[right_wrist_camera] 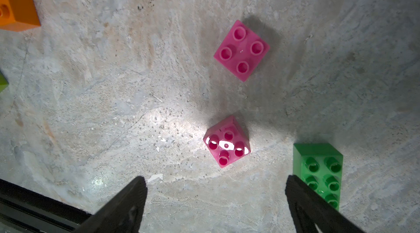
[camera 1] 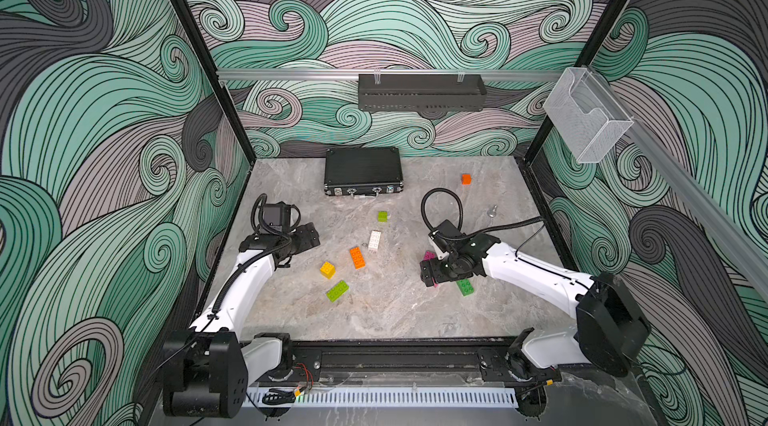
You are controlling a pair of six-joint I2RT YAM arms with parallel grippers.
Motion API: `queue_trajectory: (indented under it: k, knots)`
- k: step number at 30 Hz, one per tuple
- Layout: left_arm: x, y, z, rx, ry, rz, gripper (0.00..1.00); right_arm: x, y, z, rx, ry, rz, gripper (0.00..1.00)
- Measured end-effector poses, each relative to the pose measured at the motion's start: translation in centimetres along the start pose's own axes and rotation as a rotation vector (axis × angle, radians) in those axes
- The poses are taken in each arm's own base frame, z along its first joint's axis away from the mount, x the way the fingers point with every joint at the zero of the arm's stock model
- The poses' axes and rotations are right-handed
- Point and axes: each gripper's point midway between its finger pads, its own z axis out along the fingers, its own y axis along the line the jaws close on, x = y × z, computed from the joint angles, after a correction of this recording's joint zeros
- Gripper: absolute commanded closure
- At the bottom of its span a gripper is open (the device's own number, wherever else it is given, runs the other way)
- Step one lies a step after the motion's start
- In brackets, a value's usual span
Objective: Assemble a carrot with lego
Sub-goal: Move the lego brick at the center of the board.
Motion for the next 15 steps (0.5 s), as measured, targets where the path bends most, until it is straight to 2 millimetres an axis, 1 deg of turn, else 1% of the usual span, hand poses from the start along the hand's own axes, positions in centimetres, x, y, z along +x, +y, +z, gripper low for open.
queue_trajectory:
  k: [1, 5, 7, 9, 11, 13, 14, 15]
  knots:
    - [0.8, 0.1, 0.2, -0.001, 0.027, -0.017, 0.21, -0.1, 0.0, -0.1, 0.001, -0.003, 0.0, 0.03]
    - [4.8, 0.6, 1.0, -0.023, 0.154, -0.075, 0.24, -0.8, 0.1, -0.5, 0.004, -0.021, -0.001, 0.01]
    - [6.2, 0.7, 1.3, -0.041, 0.208, -0.089, 0.28, -1.0, 0.1, -0.7, 0.007, -0.029, -0.002, 0.01]
    - [7.1, 0.8, 1.8, -0.059, 0.25, -0.104, 0.34, -1.1, 0.1, -0.9, 0.008, -0.035, -0.002, 0.01]
    - [7.7, 0.8, 2.3, -0.072, 0.281, -0.118, 0.38, -1.1, 0.1, -1.1, 0.008, -0.041, -0.002, 0.0]
    - [8.1, 0.7, 2.5, -0.081, 0.297, -0.129, 0.49, -1.2, 0.1, -1.4, 0.007, -0.051, -0.002, 0.0]
    - [8.3, 0.7, 2.5, -0.085, 0.301, -0.134, 0.54, -1.2, 0.0, -1.6, 0.006, -0.056, -0.002, 0.0]
    - [8.4, 0.7, 2.4, -0.088, 0.304, -0.135, 0.55, -1.2, 0.0, -1.8, 0.005, -0.06, -0.002, 0.0]
